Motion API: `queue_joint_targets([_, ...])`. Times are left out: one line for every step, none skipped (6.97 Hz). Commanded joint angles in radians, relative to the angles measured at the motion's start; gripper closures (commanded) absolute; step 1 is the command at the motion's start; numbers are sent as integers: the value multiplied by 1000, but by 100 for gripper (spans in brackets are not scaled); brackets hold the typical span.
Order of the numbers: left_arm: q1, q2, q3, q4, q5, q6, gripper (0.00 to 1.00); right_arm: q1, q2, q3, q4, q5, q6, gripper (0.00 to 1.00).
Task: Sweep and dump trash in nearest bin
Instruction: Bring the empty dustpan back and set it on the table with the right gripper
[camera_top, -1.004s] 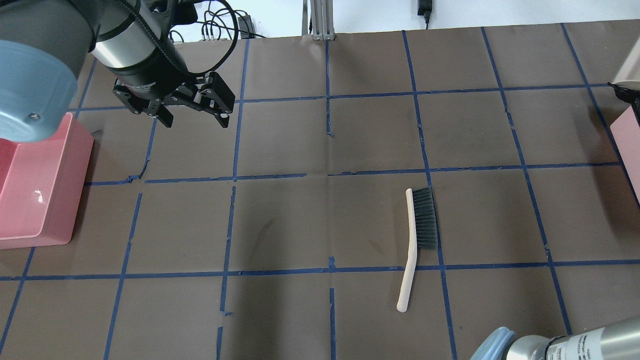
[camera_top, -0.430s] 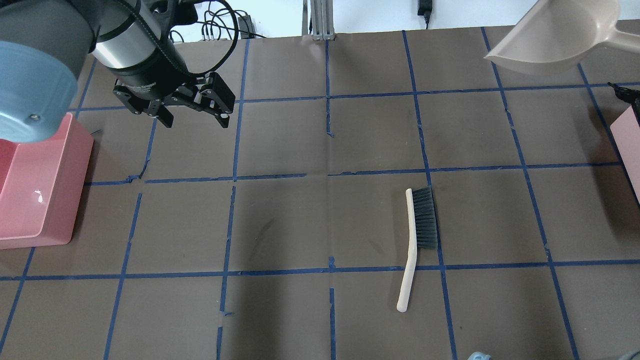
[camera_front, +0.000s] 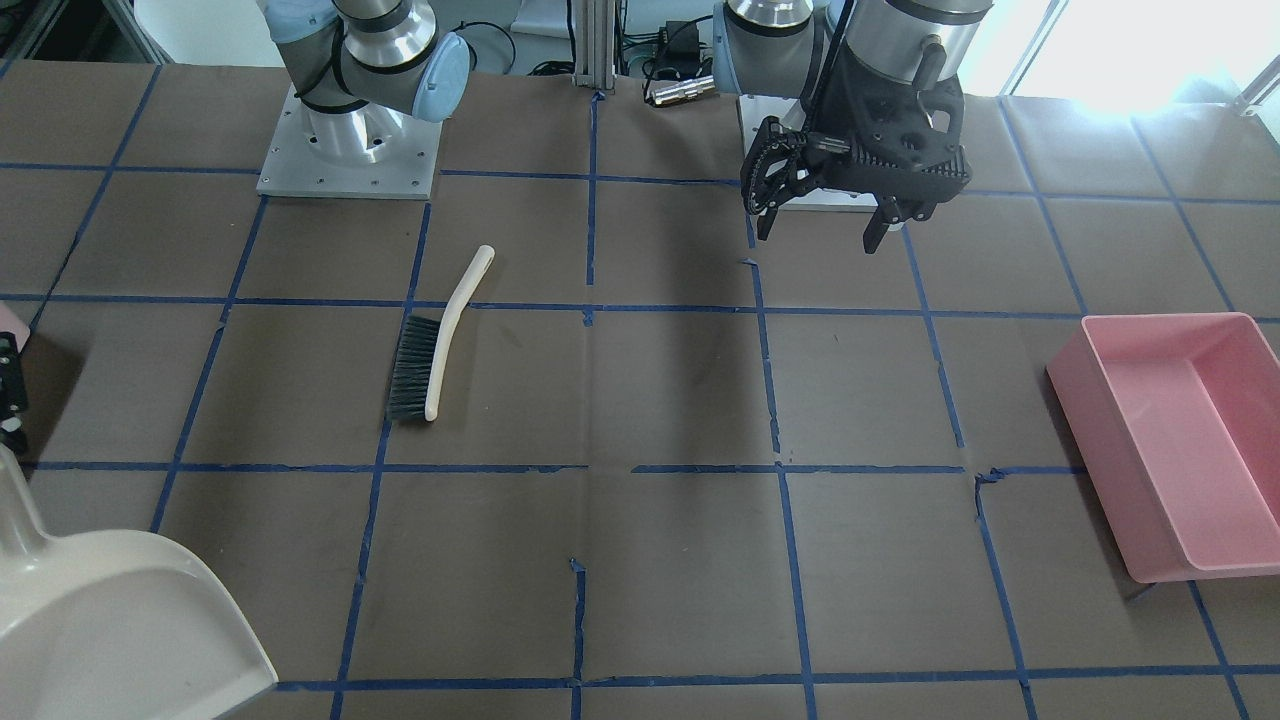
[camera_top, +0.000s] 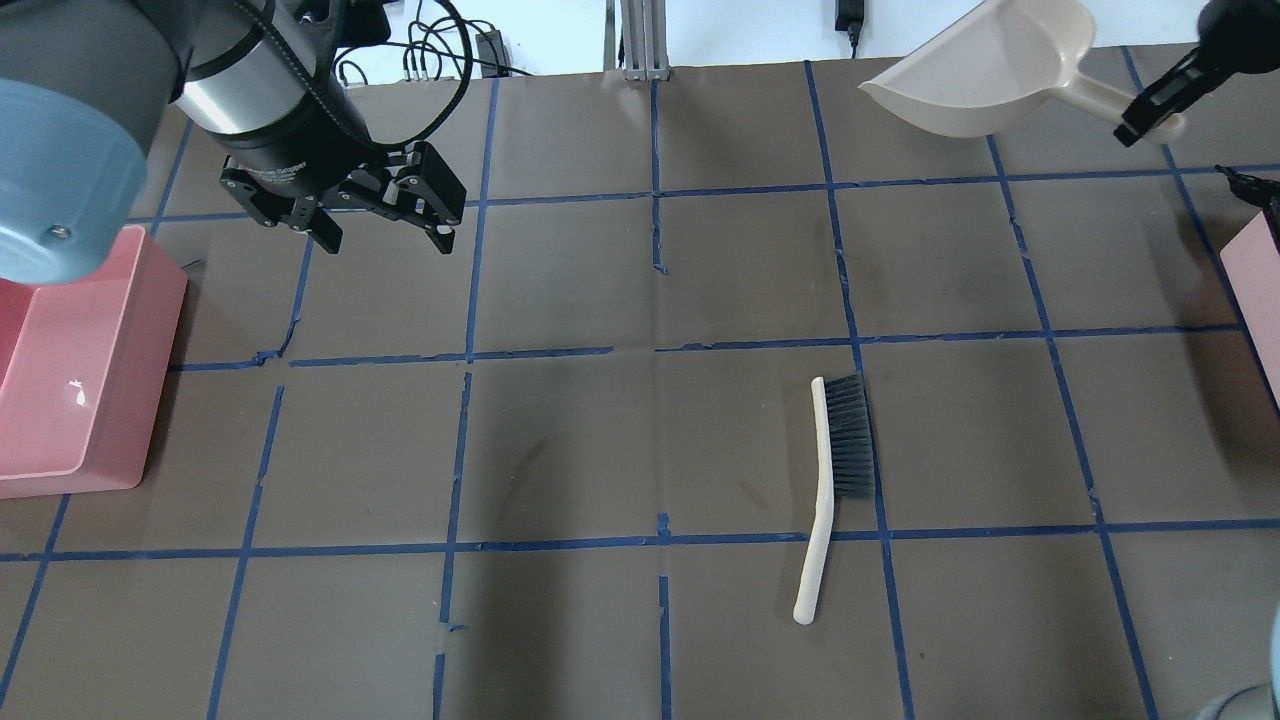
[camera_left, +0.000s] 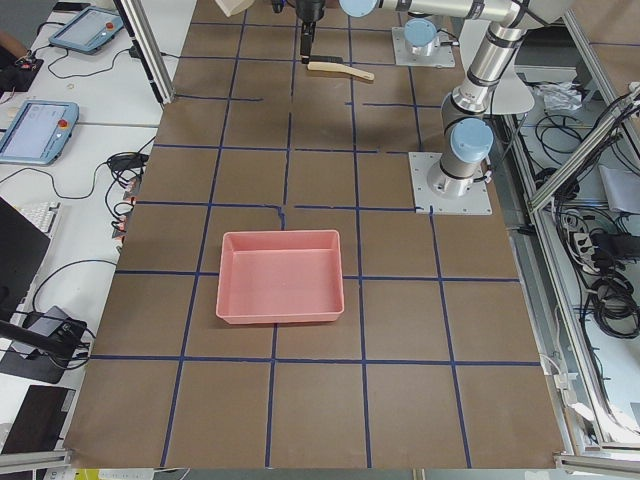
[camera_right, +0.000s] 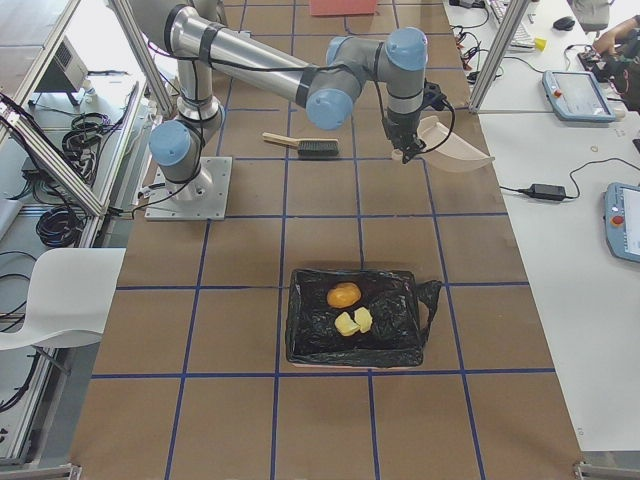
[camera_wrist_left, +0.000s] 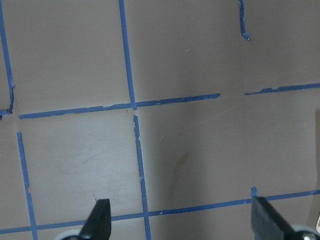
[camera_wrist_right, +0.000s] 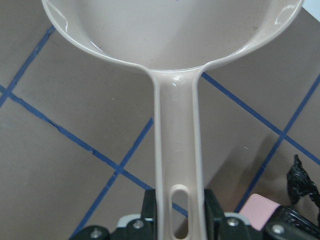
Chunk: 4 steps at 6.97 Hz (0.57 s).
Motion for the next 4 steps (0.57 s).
queue_joint_targets([2, 4, -2, -4, 2, 3, 0, 193, 53, 10, -76, -1, 285, 100])
queue_joint_targets([5, 5, -2, -3, 6, 3, 0, 271, 61, 41, -127, -3, 385, 100])
queue_joint_targets([6, 5, -4, -4, 11, 24, 0, 321, 53, 85, -159, -1, 488, 100])
queue_joint_targets([8, 5, -5, -1, 26, 72, 0, 390, 52, 134, -170, -1, 580, 100])
